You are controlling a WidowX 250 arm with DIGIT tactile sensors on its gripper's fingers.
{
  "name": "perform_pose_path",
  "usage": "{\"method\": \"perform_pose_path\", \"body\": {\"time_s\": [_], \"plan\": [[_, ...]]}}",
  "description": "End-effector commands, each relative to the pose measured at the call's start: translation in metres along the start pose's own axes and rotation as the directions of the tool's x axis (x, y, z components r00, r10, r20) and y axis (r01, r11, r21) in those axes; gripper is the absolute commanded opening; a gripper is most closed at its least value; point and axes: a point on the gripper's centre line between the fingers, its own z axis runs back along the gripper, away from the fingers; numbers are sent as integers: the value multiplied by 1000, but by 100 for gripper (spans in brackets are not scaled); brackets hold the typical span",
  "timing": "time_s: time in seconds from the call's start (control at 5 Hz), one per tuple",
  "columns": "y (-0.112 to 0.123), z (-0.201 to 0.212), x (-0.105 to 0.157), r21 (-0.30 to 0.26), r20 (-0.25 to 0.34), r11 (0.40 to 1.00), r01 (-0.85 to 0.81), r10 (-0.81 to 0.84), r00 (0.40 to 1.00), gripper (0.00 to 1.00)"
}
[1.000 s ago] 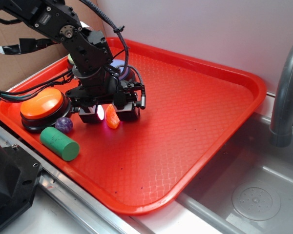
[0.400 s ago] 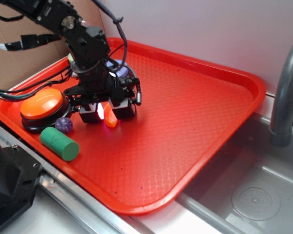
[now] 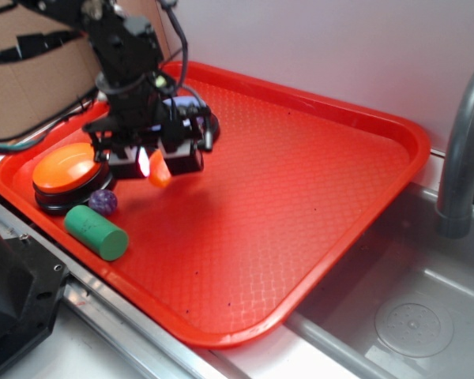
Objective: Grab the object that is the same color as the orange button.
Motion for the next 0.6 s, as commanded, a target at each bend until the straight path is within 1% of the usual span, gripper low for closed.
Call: {"method": "perform_pose_path", "body": {"time_s": [0.0, 0.2, 0.4], "plan": [[-19, 58, 18, -45, 67, 973, 228, -225, 972, 0], [-27, 90, 15, -28, -10, 883, 468, -469, 883, 0], [-30, 110, 15, -50, -27, 829, 557, -558, 829, 0]]}}
